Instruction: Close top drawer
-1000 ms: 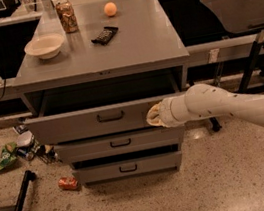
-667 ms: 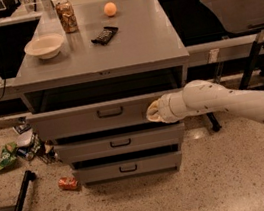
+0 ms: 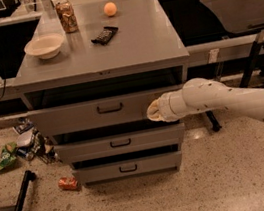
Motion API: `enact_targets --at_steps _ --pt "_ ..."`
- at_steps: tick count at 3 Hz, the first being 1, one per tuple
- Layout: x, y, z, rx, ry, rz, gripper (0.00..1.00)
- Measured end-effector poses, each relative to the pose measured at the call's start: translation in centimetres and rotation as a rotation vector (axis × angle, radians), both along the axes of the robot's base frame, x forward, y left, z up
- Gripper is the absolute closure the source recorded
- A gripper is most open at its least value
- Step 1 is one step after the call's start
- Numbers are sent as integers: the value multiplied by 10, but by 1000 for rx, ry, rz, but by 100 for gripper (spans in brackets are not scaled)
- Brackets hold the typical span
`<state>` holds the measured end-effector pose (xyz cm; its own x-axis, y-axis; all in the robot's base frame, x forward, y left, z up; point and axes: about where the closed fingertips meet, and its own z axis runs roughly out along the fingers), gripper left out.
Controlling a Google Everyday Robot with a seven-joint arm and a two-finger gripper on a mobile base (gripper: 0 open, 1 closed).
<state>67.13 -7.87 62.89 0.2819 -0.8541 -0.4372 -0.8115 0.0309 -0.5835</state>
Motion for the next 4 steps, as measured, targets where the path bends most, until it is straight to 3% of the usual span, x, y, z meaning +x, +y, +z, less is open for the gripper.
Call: enact_targets --at_steps 1,2,3,4 --pt "-27 -6 5 18 38 -21 100" --pt "-64 -18 24 96 123 -48 100" --pt "-98 -26 69 240 200 -48 100" --pt "-110 -28 78 299 240 -55 75"
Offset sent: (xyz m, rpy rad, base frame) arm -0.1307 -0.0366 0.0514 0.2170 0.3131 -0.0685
